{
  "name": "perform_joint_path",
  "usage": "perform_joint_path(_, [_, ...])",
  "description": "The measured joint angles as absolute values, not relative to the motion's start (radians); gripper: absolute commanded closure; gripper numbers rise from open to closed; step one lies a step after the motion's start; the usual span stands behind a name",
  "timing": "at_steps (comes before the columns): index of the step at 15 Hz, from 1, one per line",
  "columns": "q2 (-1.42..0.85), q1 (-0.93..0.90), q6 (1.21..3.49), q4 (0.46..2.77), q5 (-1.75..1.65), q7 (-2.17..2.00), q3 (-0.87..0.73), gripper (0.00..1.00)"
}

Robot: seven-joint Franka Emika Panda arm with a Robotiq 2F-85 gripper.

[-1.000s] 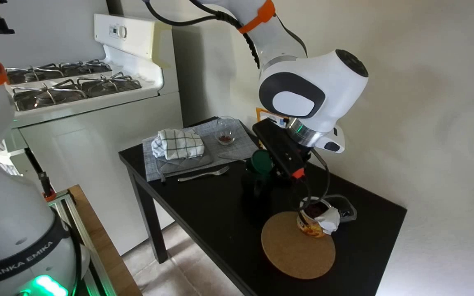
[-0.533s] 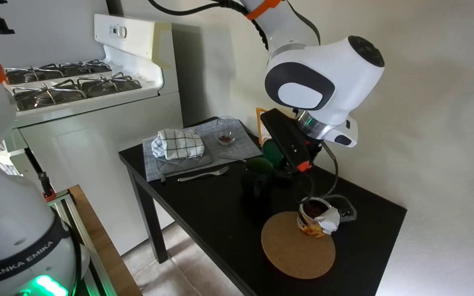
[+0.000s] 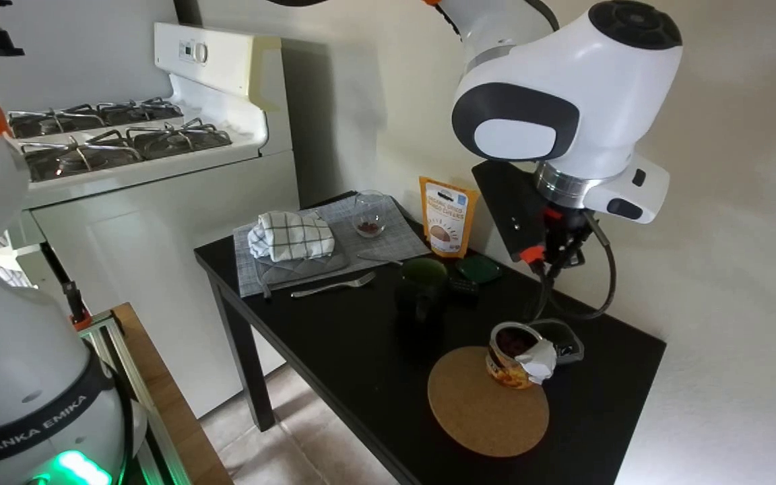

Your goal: Remove the green lid from the top of the mug then put the silver fork inside the mug.

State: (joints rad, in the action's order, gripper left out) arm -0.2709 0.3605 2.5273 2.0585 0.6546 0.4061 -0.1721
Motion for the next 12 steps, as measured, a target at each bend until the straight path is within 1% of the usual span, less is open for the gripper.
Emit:
perform_joint_path(5, [-0.323, 0.331, 2.732, 2.107, 0.440, 0.138, -0.223, 1.00])
perform_joint_path(12, [-0.327, 0.288, 2.718, 2.149, 0.337, 0.047, -0.190, 1.00])
